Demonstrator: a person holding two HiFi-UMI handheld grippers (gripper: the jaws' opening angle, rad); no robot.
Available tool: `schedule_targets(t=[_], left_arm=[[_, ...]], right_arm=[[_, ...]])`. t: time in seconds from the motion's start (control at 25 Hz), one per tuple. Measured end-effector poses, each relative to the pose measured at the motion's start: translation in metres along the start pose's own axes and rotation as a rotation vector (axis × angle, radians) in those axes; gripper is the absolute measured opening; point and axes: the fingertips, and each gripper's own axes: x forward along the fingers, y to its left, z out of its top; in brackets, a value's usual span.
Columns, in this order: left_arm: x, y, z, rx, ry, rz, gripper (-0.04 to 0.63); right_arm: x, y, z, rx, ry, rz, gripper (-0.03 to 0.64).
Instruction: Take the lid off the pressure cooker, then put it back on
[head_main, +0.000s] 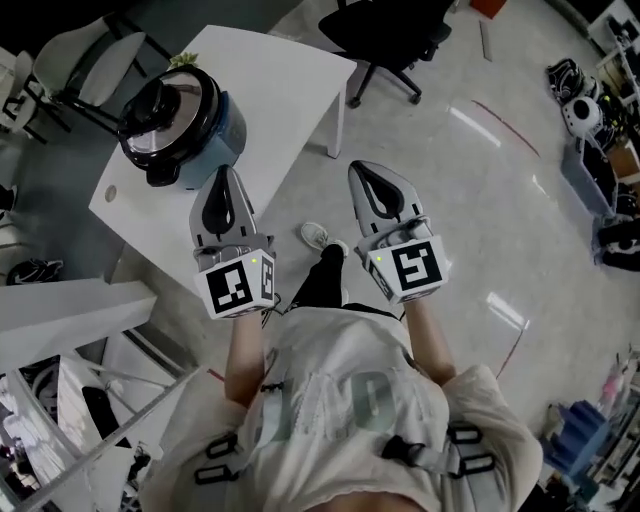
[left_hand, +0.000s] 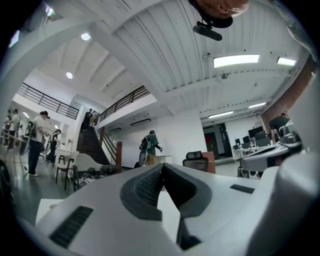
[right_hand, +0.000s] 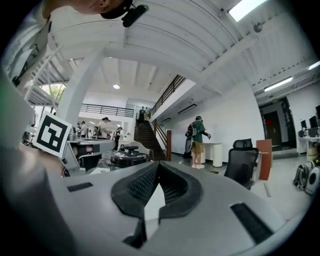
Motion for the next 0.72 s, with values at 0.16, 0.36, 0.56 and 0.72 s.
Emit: schedule_targets(t=[0.16, 0.36, 0.56, 0.72], left_arm=[[0.024, 0.03, -0.014, -0.012, 0.011, 0.082, 0.017], [0.063, 0.069, -0.011, -0.002, 0.001, 0.204, 0.017], [0.091, 0.116, 0.007, 0.024, -0.05, 0.347, 0.017], [0.103, 0.143, 0.0, 0.018, -0.041, 0.44, 0.017]], right_arm=[[0.057, 0.009, 0.006, -0.034, 0.002, 0.122, 0.0], [0.129, 0.005, 0.018, -0.06, -0.011, 0.255, 0.0], [0.203, 0.013, 0.033, -0.07, -0.034, 0.42, 0.0], [0.251, 0.025, 0.032, -0.028, -0.043, 0.545, 0.0]])
